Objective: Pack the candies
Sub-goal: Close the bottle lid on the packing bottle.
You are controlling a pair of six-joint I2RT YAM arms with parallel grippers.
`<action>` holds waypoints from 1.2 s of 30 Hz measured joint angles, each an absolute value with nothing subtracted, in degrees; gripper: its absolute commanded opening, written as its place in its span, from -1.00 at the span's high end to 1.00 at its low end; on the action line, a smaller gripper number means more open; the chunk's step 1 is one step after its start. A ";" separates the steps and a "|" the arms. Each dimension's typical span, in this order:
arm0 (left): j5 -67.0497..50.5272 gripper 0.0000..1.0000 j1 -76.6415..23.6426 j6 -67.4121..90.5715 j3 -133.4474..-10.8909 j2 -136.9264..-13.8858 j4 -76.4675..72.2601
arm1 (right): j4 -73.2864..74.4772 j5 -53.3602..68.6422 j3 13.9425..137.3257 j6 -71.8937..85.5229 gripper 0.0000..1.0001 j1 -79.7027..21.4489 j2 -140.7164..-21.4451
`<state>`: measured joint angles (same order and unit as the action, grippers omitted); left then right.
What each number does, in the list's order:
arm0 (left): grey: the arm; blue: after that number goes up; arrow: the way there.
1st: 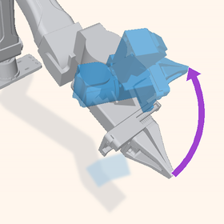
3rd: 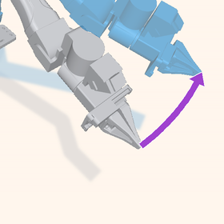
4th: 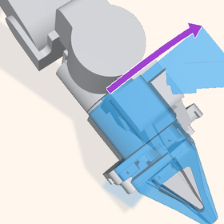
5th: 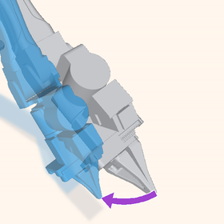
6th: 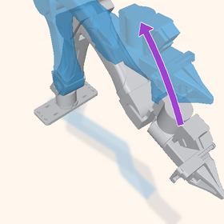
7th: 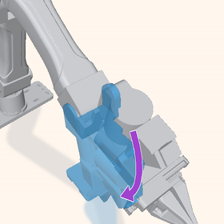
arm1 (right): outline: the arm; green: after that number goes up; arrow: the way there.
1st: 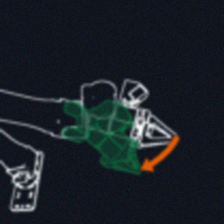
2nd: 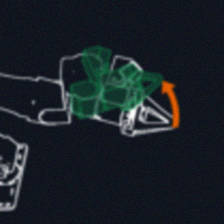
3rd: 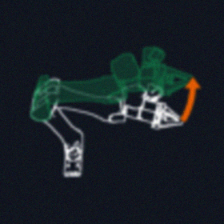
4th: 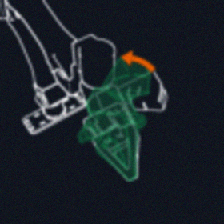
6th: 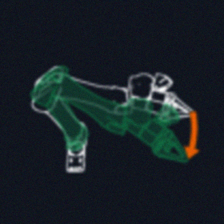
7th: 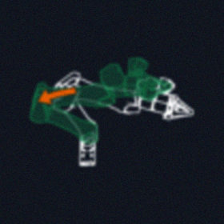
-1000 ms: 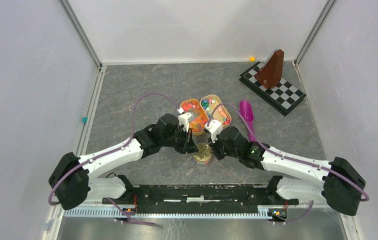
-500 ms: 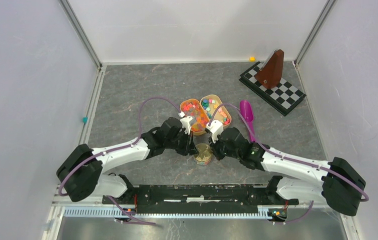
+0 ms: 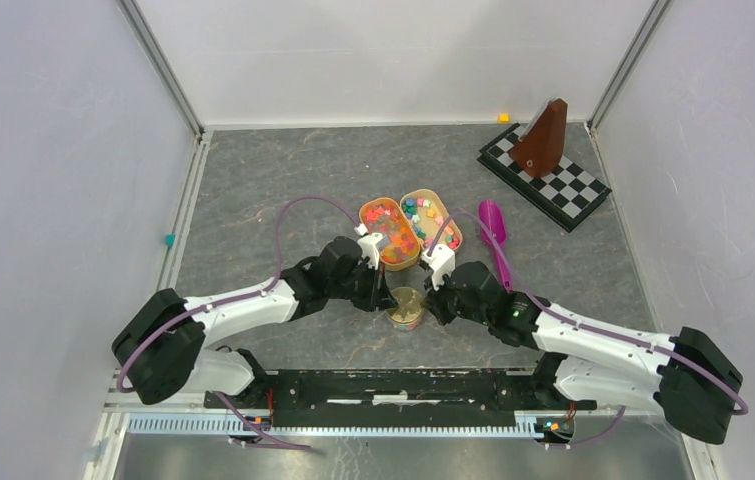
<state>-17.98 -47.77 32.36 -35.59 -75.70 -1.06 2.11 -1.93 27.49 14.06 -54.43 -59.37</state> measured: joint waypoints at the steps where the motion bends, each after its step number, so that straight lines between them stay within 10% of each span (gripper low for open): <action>1: -17.98 0.95 -47.77 32.36 -35.59 -75.70 -1.06 | 2.50 -1.93 27.51 14.15 1.00 -54.57 -59.07; 36: -18.11 0.95 -47.77 32.38 -35.22 -74.83 -0.40 | -3.36 0.89 27.79 21.12 1.00 -55.29 -54.52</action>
